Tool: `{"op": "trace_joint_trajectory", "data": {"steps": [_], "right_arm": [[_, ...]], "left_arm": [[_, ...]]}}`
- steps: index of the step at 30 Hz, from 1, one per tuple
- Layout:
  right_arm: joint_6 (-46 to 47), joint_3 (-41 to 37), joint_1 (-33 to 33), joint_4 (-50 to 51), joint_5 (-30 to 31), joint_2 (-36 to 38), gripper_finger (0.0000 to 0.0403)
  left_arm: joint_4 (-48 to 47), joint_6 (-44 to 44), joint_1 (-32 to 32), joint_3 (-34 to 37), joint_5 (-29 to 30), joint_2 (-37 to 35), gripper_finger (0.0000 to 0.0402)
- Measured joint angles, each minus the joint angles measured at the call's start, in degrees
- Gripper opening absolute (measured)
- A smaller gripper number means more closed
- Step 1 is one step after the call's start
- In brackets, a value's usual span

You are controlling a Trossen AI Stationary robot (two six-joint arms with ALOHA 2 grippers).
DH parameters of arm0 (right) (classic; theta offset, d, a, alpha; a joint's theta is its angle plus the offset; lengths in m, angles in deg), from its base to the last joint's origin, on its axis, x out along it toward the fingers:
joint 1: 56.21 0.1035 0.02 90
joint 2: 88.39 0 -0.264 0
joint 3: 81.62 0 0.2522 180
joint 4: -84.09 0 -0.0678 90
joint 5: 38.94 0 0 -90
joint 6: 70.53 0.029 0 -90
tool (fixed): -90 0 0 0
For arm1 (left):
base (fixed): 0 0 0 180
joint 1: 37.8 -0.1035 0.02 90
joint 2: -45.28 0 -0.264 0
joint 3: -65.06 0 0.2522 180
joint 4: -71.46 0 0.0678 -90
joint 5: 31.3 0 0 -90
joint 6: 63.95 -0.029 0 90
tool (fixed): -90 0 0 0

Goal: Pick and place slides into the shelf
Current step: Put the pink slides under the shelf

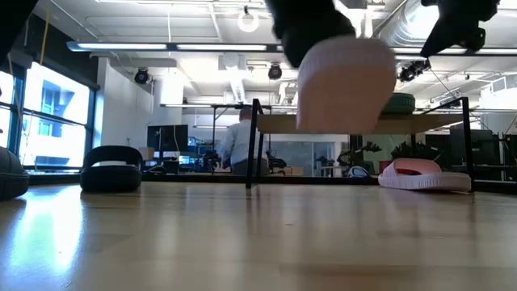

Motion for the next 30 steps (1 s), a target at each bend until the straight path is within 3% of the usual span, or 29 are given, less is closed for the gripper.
{"op": "trace_joint_trajectory", "data": {"steps": [7, 12, 14, 22, 27, 30], "right_arm": [[0.63, 0.0, 0.0, -5.05, -11.15, 0.0, 0.0], [1.03, -4.29, 0.0, -18.72, -20.68, 1.73, 0.0], [2.74, -7.94, 0.02, -24.16, -21.92, 3.23, 0.0], [15.82, -24.7, 2.45, -47.69, -17.6, 12.96, 0.0], [24.53, -36.54, 7.19, -64.0, -5.19, 17.84, 0.0], [25.22, -43.66, 10.28, -81.05, 3.02, 18.33, 0.0]], "left_arm": [[-1.02, -8.34, 0.58, -8.71, 6.54, -0.02, 0.0001], [-1.35, -15.43, 0.19, -12.47, 12.24, -0.02, 0.0001], [-2.48, -17.44, -0.1, -14.06, 14.83, -0.02, 0.0], [-9.8, -20.44, -3.6, -19.33, 20.37, -0.09, 0.0], [-9.99, -26.13, -6.29, -21.56, 22.96, -0.1, 0.0], [-9.91, -26.8, -8.06, -22.36, 23.03, -0.15, 0.0]]}}
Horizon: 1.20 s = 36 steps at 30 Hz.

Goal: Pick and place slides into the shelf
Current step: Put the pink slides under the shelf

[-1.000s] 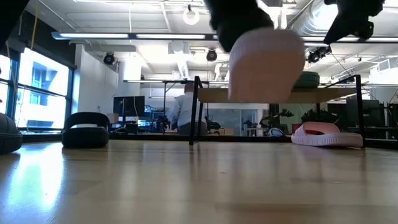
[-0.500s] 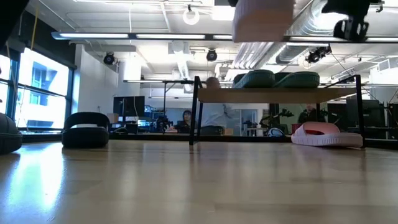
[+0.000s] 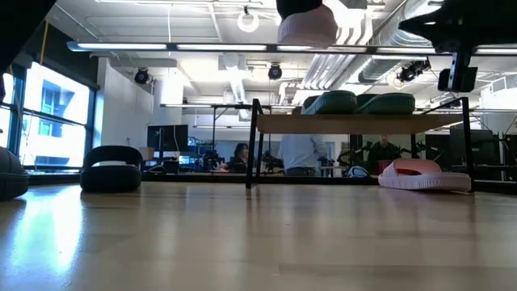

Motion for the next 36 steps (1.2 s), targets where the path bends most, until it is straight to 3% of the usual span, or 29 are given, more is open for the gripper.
{"op": "trace_joint_trajectory", "data": {"steps": [4, 7, 18, 24, 30, 36], "right_arm": [[-0.63, -6.36, 3.45, -17.79, 10.68, -1.52, 0.0], [-0.7, -7.35, 4.67, -20.5, 14.74, -3.08, 0.0], [-7.98, -3.33, 2.63, -24.55, 15.05, -9.32, 0.0006], [-4.95, -3.33, -0.43, -25.19, 11.42, -12.26, 0.0088], [-6.75, -3.33, -0.82, -33.63, 13.27, -16.12, 0.019], [-9.69, -3.31, -0.79, -38.47, 15.37, -20.69, 0.021]], "left_arm": [[0.51, -0.15, -2.44, -0.74, 0.26, 0.02, 0.0], [2.52, -0.21, -4.19, -0.82, 0.41, 0.02, 0.0], [25.98, -18.92, -5.18, -0.81, -0.7, 0.04, 0.0], [31.34, -21.99, -5.6, -0.81, -2.02, 0.04, 0.0], [33.08, -23.39, -7.0, -0.81, -1.93, 0.04, 0.0], [34.91, -23.28, -7.9, -0.81, -2.44, 0.04, 0.0]]}}
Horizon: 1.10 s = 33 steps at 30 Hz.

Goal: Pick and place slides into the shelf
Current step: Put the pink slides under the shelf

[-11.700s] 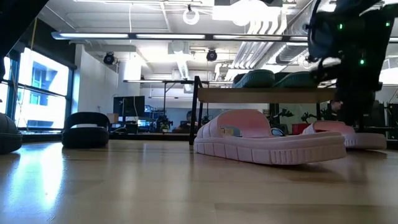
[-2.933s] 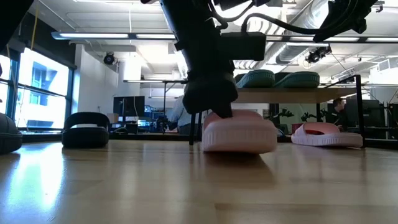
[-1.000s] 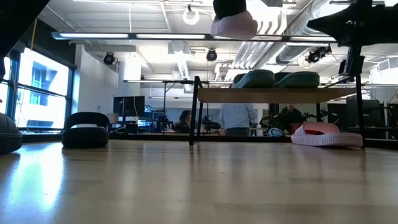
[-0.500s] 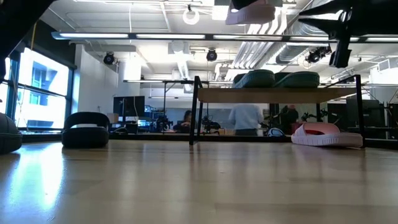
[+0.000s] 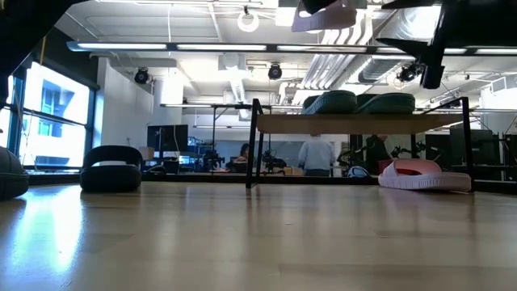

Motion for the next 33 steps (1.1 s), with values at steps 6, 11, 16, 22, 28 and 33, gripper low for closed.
{"op": "trace_joint_trajectory", "data": {"steps": [6, 11, 16, 22, 28, 33], "right_arm": [[-4.74, 4.14, -0.04, -0.06, 1.22, -5.19, 0.0205], [-9.04, 9.72, -0.24, 1.88, 2.77, -8.95, 0.0205], [-6.96, 12.64, -2.83, 5.99, 0.08, -12.25, 0.0204], [-7.31, 15.08, -3.89, 4.93, 2.81, -15.55, 0.0204], [-8.59, 15.32, -3.89, 1.83, 4.82, -17.32, 0.0204], [-8.52, 15.34, -3.89, 0.54, 5.45, -18.45, 0.0202]], "left_arm": [[0.15, 1.62, -0.1, 0.04, -0.27, 0.07, 0.0], [0.02, 1.73, -0.05, 0.04, -0.29, 0.04, 0.0], [-0.08, 1.75, 0.49, 0.04, -0.44, 0.05, 0.0], [-0.5, 1.75, 1.12, 0.04, -0.41, 0.06, 0.0], [-0.59, 1.75, 1.09, 0.04, -0.38, 0.05, 0.0], [-0.66, 1.77, 1.09, 0.04, -1.01, 0.06, 0.0]]}}
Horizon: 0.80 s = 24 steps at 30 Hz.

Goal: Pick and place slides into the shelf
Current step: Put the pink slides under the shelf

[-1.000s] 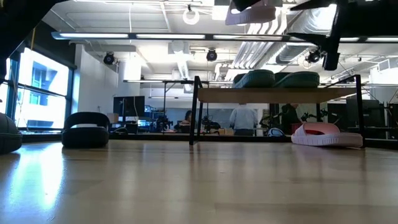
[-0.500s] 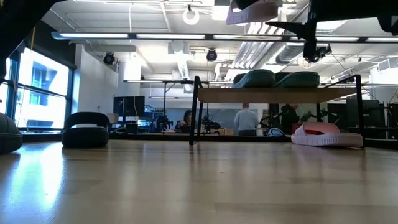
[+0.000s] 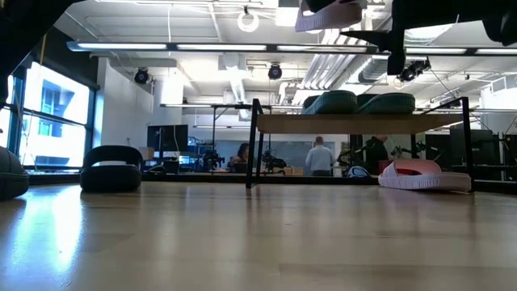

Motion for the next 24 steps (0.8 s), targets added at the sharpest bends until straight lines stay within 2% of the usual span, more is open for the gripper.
{"op": "trace_joint_trajectory", "data": {"steps": [4, 16, 24], "right_arm": [[-1.08, 0.0, 0.04, -1.08, 2.1, -0.32, 0.0178], [-3.07, 0.0, 0.02, -2.8, 4.01, -0.34, 0.0042], [-5.32, 0.0, 0.02, -2.89, 3.99, -0.34, 0.0031]], "left_arm": [[-0.04, 0.02, 0.0, 0.0, -0.07, 0.0, 0.0], [-0.53, 0.63, 0.0, 0.0, -1.69, -0.02, 0.0005], [-0.94, 0.65, 0.45, 0.0, -2.36, -0.06, 0.0054]]}}
